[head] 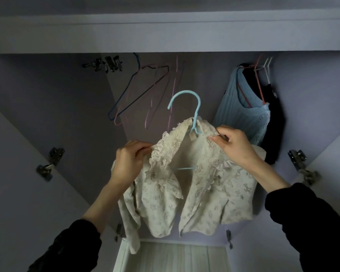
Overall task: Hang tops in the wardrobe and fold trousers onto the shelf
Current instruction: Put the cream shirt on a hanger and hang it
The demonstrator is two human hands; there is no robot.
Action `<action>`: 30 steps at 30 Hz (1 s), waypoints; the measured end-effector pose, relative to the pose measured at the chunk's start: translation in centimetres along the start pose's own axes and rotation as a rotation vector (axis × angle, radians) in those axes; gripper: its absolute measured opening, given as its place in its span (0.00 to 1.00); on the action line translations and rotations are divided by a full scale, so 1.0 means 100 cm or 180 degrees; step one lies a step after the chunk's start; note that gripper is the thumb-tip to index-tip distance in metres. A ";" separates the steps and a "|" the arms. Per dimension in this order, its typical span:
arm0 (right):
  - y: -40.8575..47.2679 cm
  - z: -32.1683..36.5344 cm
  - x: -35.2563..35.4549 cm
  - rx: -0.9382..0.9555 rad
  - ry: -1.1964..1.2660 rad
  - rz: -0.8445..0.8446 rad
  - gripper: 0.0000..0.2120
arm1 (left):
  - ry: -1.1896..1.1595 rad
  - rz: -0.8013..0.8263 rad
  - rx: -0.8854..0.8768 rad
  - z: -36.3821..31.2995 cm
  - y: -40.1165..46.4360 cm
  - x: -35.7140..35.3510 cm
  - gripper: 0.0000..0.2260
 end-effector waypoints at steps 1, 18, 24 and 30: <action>0.000 0.003 0.001 0.0015 -0.0011 0.0014 0.16 | -0.0040 -0.0004 0.0056 -0.001 0.001 0.002 0.06; -0.006 -0.017 0.032 0.0645 -0.1573 -0.0204 0.06 | -0.0719 0.0122 0.1106 0.031 0.000 0.005 0.06; -0.020 -0.034 0.026 0.0075 -0.1206 0.0404 0.14 | -0.0673 0.0461 0.1166 0.031 -0.014 -0.019 0.05; -0.025 -0.013 0.015 0.0004 -0.0994 0.0924 0.06 | -0.0748 0.0791 0.1075 0.016 -0.013 -0.038 0.06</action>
Point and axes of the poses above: each hand's wrist, its own y-axis towards the middle knuckle, its own x-axis out of the back of the hand, z = x × y, the point moved 4 cm from there along y, towards the middle knuckle, and after that the axes turned 3 degrees about -z, right-handed, at the moved point
